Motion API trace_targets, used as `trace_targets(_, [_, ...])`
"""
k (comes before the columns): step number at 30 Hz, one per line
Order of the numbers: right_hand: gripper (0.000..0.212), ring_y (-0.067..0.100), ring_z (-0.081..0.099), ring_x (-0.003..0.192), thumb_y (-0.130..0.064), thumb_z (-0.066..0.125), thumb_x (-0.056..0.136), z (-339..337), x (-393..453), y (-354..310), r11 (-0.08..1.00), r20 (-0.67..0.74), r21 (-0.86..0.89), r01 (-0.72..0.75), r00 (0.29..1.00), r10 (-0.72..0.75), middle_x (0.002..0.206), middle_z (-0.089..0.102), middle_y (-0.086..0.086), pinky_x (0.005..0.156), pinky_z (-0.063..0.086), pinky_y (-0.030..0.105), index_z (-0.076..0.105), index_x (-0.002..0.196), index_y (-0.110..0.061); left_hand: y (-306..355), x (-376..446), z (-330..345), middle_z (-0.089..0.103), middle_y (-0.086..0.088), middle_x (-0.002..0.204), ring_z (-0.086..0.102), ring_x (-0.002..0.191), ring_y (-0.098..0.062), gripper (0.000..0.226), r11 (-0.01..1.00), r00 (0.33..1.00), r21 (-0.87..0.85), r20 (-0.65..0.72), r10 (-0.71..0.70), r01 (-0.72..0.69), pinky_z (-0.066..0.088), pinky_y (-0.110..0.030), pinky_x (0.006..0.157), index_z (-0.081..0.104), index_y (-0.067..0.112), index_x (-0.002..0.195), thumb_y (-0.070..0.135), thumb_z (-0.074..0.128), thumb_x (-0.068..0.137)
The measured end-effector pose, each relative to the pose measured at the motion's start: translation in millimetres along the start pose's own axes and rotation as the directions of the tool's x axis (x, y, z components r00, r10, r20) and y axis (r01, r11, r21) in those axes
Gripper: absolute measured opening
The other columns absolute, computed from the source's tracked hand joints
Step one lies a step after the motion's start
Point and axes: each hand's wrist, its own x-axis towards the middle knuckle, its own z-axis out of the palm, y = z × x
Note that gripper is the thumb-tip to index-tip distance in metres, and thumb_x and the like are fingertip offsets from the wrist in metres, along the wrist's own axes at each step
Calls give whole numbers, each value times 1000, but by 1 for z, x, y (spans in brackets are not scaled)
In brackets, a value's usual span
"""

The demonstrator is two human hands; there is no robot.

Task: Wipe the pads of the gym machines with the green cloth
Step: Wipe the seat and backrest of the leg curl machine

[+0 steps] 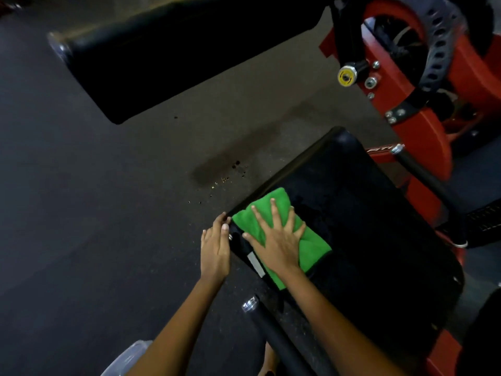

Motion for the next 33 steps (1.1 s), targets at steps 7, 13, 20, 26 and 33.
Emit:
trace_targets(7, [61,40,35,133,-72,26,85,17,-62,83,951,-31,-79,299,953,-302,155,20,-8,94,35,68,25,142,-50,3,-6,4,61,1,123,50,112,-13,72,996,1000,90,-7,28,-28,31,-46,107,48,13,131,58,13,87])
trace_targets(13, [72,46,11,140,-76,11,78,1,-10,20,999,25,32,-17,1000,17,160,8,-3,102,17,69,15,145,-49,-1,-4,7,63,-4,114,52,103,-17,67,988,996,140,-55,76,-67,39,-37,92,53,14,124,56,14,89])
trace_targets(20, [56,33,23,138,-69,22,91,25,-65,93,859,-73,-127,495,859,-506,155,19,-11,99,30,64,18,144,-51,5,2,7,63,-9,86,56,84,-30,60,919,985,370,-53,166,-135,39,-41,80,58,8,104,50,17,91])
trace_targets(26, [64,44,40,129,-73,11,87,4,-17,51,991,-44,53,-124,991,126,151,36,-1,92,35,67,32,141,-46,23,27,25,56,-13,125,50,114,-30,88,849,990,514,-1,144,-123,34,-43,97,45,4,132,67,7,84])
trace_targets(33, [56,31,27,136,-67,23,92,33,-82,97,912,-133,-102,396,904,-407,155,18,-11,97,36,60,18,145,-50,20,50,56,43,-6,142,39,131,-23,86,822,950,479,195,242,-308,25,-42,110,40,9,138,70,7,86])
